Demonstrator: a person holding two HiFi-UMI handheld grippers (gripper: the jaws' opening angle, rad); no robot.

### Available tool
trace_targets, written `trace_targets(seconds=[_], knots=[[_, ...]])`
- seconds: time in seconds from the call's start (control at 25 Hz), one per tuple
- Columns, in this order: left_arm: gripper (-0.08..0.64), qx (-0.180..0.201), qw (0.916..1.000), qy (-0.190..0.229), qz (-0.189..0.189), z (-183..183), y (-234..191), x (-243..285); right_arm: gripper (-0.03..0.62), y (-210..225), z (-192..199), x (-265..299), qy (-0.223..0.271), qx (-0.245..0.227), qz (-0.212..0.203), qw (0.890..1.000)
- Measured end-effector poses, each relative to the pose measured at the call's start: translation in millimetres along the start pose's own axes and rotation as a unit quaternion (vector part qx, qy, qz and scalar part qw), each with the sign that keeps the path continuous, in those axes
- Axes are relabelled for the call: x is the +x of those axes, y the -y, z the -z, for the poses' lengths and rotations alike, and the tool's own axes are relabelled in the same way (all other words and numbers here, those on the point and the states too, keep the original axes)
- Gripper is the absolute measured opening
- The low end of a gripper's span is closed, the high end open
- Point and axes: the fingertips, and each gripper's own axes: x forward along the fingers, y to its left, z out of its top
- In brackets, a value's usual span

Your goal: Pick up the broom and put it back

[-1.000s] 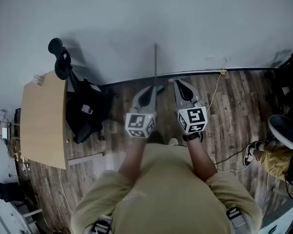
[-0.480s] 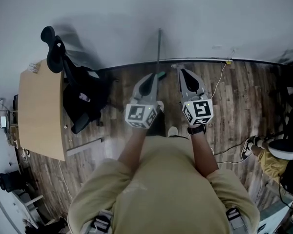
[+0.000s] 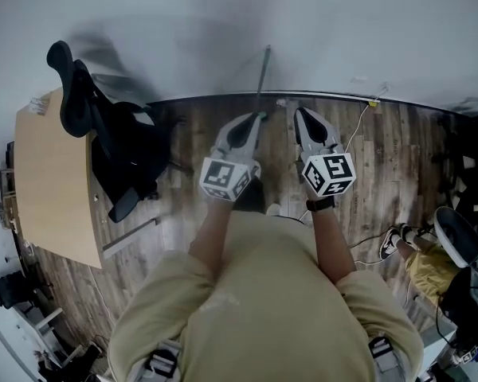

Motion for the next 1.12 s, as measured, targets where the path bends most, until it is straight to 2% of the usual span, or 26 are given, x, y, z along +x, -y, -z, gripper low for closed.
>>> trace_targets(seconds=[0.08,0.32,0.52,0.68,0.84,1.12], knots=[[0.002,-0.009,0.9999,-0.009,-0.005,5,-22,9,0.003,5,11,22,-0.026,0.010,0.000,1.000],[0.002,-0.037,0.9983,-0.041,-0.018,33,-85,38,0.005,22,41,84,-0.082,-0.010,0.023,0.996],[0.002,-0.047,0.9957,-0.078,-0.014,66,-118,58,0.005,38,74,125,-0.124,-0.016,0.047,0.991],[0.002,-0.058,0.9921,-0.109,-0.021,107,-141,73,0.005,53,113,149,-0.145,0.008,0.060,0.988],[0.002,-0.065,0.9876,-0.141,-0.023,147,-157,90,0.033,72,162,167,-0.176,0.030,0.056,0.982],[0.002,-0.096,0.9797,-0.164,-0.066,206,-194,131,0.092,114,239,201,-0.231,0.047,0.036,0.971]])
